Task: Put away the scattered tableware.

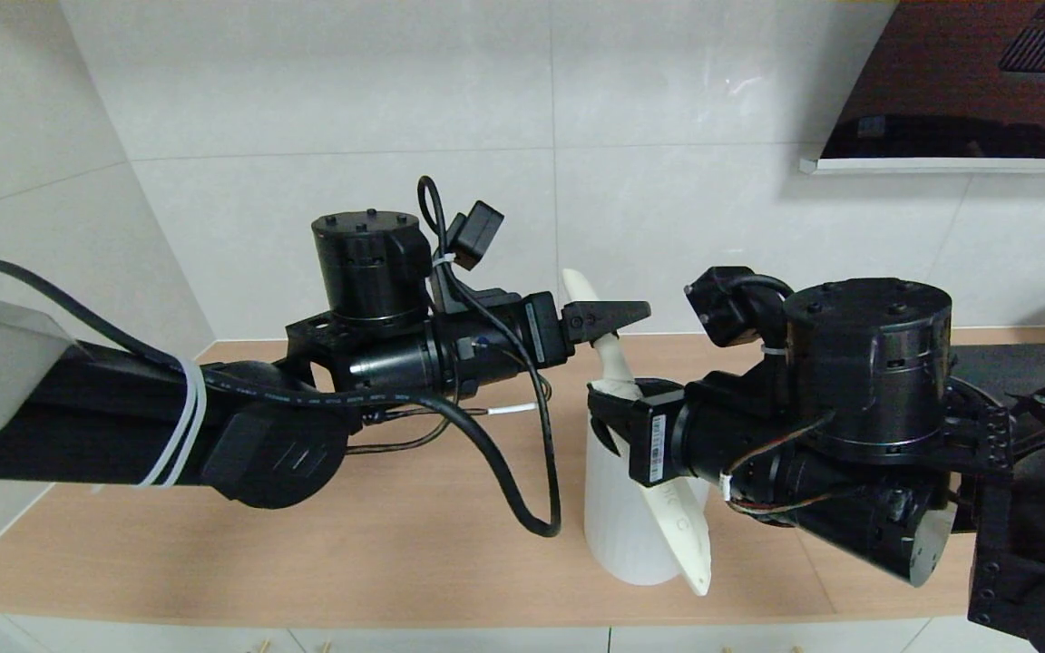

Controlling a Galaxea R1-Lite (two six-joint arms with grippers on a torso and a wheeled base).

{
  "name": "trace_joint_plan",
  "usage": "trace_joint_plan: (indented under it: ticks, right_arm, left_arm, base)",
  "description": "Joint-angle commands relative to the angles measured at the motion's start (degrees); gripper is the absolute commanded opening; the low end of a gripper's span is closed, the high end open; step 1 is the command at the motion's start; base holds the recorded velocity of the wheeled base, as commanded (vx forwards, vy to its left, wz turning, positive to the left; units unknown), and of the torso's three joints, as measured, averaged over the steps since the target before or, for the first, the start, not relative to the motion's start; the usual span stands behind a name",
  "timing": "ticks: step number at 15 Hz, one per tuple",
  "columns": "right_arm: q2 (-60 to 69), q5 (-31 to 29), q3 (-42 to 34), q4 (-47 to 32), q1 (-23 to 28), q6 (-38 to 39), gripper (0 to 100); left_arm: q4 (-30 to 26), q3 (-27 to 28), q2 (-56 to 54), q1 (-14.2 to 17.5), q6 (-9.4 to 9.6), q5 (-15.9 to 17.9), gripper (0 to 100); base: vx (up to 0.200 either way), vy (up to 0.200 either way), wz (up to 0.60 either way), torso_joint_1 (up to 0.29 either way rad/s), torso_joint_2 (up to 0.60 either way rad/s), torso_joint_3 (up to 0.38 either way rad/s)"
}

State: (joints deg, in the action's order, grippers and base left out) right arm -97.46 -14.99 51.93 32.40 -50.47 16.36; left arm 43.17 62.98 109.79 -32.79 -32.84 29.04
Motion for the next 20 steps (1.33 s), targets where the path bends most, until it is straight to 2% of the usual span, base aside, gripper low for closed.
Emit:
trace_joint_plan:
  ticks: [1, 12, 13, 20]
  right_arm:
    - [-0.2, 0.1, 0.0, 0.0, -0.1, 0.1, 0]
    - [0.1, 0.0, -0.4, 0.3, -1.7, 0.6, 0]
    - [0.1, 0.0, -0.4, 0.3, -1.7, 0.6, 0]
    - [0.2, -1.6, 0.0, 0.4, -0.4, 0.6, 0]
  left_arm:
    - [0.0, -0.1, -1.0, -0.3, -0.03, -0.1, 100]
    - [0.0, -0.3, -0.2, -1.0, -0.03, -0.3, 100]
    - [0.0, -0.3, -0.2, -1.0, -0.03, -0.3, 0]
    - [0.1, -0.2, 0.2, -1.0, -0.03, -0.3, 0]
  base:
    - [0.000, 0.000, 0.00, 0.000, 0.00, 0.000]
    - [0.000, 0.000, 0.00, 0.000, 0.00, 0.000]
    - [0.000, 0.000, 0.00, 0.000, 0.00, 0.000]
    - [0.000, 0.000, 0.00, 0.000, 0.00, 0.000]
